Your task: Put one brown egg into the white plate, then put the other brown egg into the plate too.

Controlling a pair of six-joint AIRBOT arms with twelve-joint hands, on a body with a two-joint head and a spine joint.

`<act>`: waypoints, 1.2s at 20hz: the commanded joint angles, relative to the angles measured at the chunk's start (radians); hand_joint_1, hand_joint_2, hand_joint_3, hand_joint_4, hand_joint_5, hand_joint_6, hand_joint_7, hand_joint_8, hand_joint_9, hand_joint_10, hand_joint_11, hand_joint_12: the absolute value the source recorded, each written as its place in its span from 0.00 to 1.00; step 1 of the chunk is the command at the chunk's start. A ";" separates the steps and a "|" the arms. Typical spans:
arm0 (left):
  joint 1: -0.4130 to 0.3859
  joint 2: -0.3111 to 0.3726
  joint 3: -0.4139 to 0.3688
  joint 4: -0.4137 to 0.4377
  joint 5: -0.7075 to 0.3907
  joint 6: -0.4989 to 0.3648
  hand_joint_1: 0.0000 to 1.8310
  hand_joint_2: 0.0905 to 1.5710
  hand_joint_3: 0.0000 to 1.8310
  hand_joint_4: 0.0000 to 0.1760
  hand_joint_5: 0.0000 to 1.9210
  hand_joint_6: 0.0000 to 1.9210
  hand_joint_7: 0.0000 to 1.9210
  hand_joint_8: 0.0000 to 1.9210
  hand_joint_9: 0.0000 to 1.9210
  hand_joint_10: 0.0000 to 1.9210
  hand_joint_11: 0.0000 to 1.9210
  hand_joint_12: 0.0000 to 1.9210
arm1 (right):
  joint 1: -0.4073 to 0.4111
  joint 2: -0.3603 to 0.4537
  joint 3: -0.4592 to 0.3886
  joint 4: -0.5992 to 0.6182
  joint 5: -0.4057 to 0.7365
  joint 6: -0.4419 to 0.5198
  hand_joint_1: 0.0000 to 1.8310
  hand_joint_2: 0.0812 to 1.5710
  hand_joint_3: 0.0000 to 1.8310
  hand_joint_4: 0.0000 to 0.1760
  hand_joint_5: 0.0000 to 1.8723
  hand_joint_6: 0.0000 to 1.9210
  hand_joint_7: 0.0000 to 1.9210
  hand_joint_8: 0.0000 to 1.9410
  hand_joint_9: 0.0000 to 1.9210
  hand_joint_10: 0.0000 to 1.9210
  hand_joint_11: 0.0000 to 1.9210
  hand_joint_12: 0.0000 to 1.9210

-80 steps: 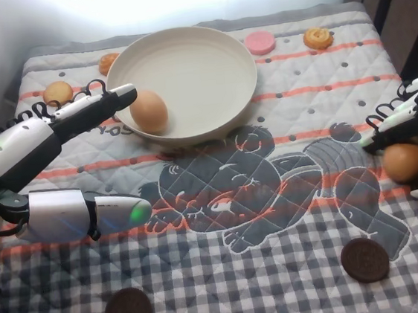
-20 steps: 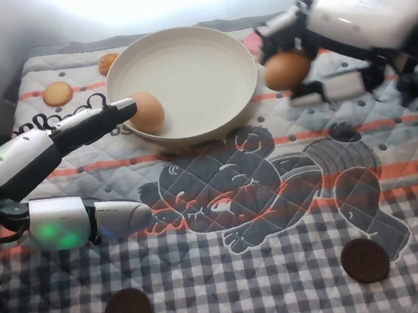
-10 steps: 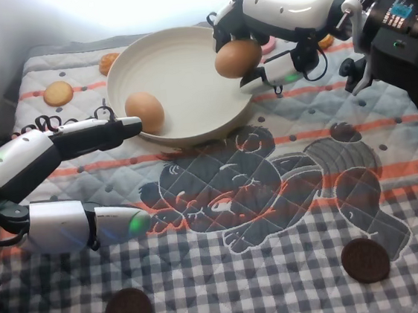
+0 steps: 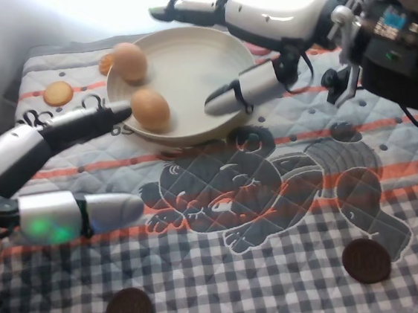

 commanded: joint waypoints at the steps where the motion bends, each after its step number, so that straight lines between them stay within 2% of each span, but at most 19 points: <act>1: 0.008 0.020 0.010 -0.001 -0.178 -0.067 0.36 0.50 0.00 0.97 0.13 0.00 0.13 0.00 0.12 0.00 0.00 0.17 | -0.021 0.044 -0.011 0.072 0.179 -0.001 0.40 0.51 0.00 0.76 0.07 0.00 0.11 0.00 0.12 0.01 0.00 0.29; 2: 0.022 0.027 0.016 0.000 -0.207 -0.122 0.37 0.48 0.00 0.97 0.13 0.00 0.11 0.00 0.10 0.00 0.00 0.16 | -0.053 0.079 -0.039 0.099 0.220 -0.001 0.39 0.52 0.00 0.61 0.07 0.00 0.10 0.00 0.10 0.00 0.00 0.20; 5: 0.081 0.047 0.023 0.000 -0.329 -0.269 0.36 0.48 0.00 0.96 0.10 0.00 0.08 0.00 0.08 0.00 0.00 0.24 | -0.158 0.183 -0.130 0.179 0.374 -0.001 0.34 0.51 0.00 0.63 0.06 0.00 0.09 0.00 0.07 0.00 0.00 0.18; 6: 0.095 0.051 0.023 0.000 -0.367 -0.305 0.35 0.48 0.00 0.82 0.09 0.00 0.07 0.00 0.06 0.00 0.00 0.24 | -0.180 0.208 -0.152 0.190 0.410 -0.001 0.31 0.50 0.00 0.52 0.05 0.00 0.08 0.00 0.07 0.00 0.00 0.13; 7: 0.117 0.055 0.025 0.002 -0.412 -0.357 0.35 0.48 0.00 0.82 0.09 0.00 0.07 0.00 0.06 0.00 0.00 0.24 | -0.203 0.235 -0.181 0.204 0.461 -0.001 0.31 0.50 0.00 0.52 0.05 0.00 0.08 0.00 0.07 0.00 0.00 0.13; 8: 0.144 0.057 0.028 0.003 -0.477 -0.422 0.34 0.48 0.00 0.69 0.09 0.00 0.07 0.00 0.05 0.00 0.00 0.20 | -0.242 0.273 -0.218 0.227 0.532 -0.001 0.32 0.49 0.00 0.45 0.06 0.00 0.08 0.00 0.07 0.00 0.01 0.09; 9: 0.168 0.058 0.033 0.002 -0.530 -0.473 0.37 0.47 0.00 0.64 0.08 0.00 0.06 0.00 0.05 0.00 0.00 0.16 | -0.273 0.304 -0.246 0.248 0.591 -0.001 0.34 0.51 0.00 0.56 0.06 0.00 0.09 0.00 0.06 0.00 0.00 0.03; 10: 0.186 0.056 0.036 0.000 -0.575 -0.517 0.36 0.47 0.00 0.71 0.07 0.00 0.04 0.00 0.03 0.00 0.00 0.09 | -0.304 0.333 -0.272 0.264 0.645 -0.001 0.37 0.52 0.00 0.55 0.06 0.00 0.08 0.00 0.05 0.00 0.00 0.01; 11: 0.202 0.053 0.037 -0.001 -0.616 -0.556 0.38 0.46 0.00 0.98 0.05 0.00 0.03 0.00 0.01 0.00 0.00 0.01 | -0.338 0.365 -0.296 0.283 0.696 -0.001 0.43 0.50 0.00 0.63 0.08 0.01 0.09 0.00 0.07 0.01 0.03 0.01; 13: 0.224 0.042 0.038 -0.001 -0.678 -0.609 0.40 0.47 0.00 0.98 0.03 0.00 0.00 0.00 0.01 0.00 0.00 0.00 | -0.409 0.403 -0.338 0.325 0.787 -0.001 0.41 0.51 0.00 0.48 0.07 0.00 0.09 0.00 0.09 0.01 0.04 0.01; 14: 0.228 0.039 0.038 -0.001 -0.693 -0.618 0.40 0.47 0.00 0.98 0.03 0.00 0.00 0.00 0.01 0.00 0.00 0.00 | -0.431 0.412 -0.352 0.338 0.816 -0.001 0.41 0.51 0.00 0.48 0.07 0.00 0.09 0.00 0.09 0.01 0.04 0.01; 17: 0.241 0.029 0.040 -0.001 -0.742 -0.654 0.35 0.51 0.00 0.65 0.01 0.00 0.00 0.00 0.04 0.00 0.00 0.21 | -0.518 0.444 -0.396 0.397 0.955 -0.001 0.38 0.47 0.00 0.69 0.09 0.00 0.12 0.00 0.11 0.01 0.05 0.02; 18: 0.248 0.028 0.040 -0.001 -0.760 -0.668 0.30 0.52 0.00 0.56 0.01 0.00 0.01 0.00 0.07 0.00 0.00 0.33 | -0.536 0.448 -0.403 0.409 0.998 -0.001 0.37 0.46 0.00 0.67 0.11 0.00 0.14 0.00 0.14 0.01 0.08 0.03; 19: 0.253 0.028 0.040 -0.001 -0.777 -0.681 0.27 0.53 0.00 0.70 0.01 0.00 0.02 0.00 0.07 0.00 0.00 0.38 | -0.542 0.452 -0.409 0.412 1.023 -0.001 0.35 0.49 0.01 0.60 0.11 0.00 0.12 0.00 0.14 0.00 0.09 0.04; 20: 0.257 0.029 0.040 0.004 -0.803 -0.698 0.27 0.53 0.00 0.70 0.01 0.00 0.02 0.00 0.07 0.00 0.00 0.38 | -0.542 0.457 -0.415 0.412 1.051 -0.001 0.35 0.49 0.01 0.60 0.11 0.00 0.12 0.00 0.14 0.00 0.09 0.04; 21: 0.259 0.030 0.041 0.009 -0.824 -0.706 0.24 0.56 0.01 0.84 0.01 0.00 0.03 0.00 0.10 0.01 0.00 0.50 | -0.542 0.460 -0.420 0.410 1.073 -0.001 0.35 0.54 0.00 0.49 0.12 0.00 0.13 0.00 0.13 0.00 0.09 0.06; 22: 0.258 0.031 0.042 0.016 -0.829 -0.706 0.22 0.62 0.02 0.79 0.02 0.00 0.04 0.00 0.09 0.00 0.00 0.48 | -0.542 0.461 -0.421 0.404 1.086 -0.001 0.34 0.59 0.00 0.41 0.12 0.00 0.17 0.00 0.17 0.00 0.12 0.08; 23: 0.253 0.029 0.046 0.026 -0.829 -0.711 0.19 0.66 0.02 0.60 0.02 0.00 0.04 0.00 0.10 0.00 0.00 0.49 | -0.542 0.460 -0.420 0.397 1.094 -0.001 0.32 0.65 0.00 0.21 0.04 0.00 0.17 0.00 0.19 0.00 0.12 0.09; 24: 0.250 0.027 0.049 0.031 -0.831 -0.719 0.19 0.67 0.02 0.56 0.03 0.00 0.05 0.00 0.09 0.00 0.00 0.44 | -0.542 0.460 -0.419 0.390 1.103 -0.001 0.31 0.65 0.00 0.32 0.02 0.00 0.17 0.00 0.21 0.01 0.14 0.10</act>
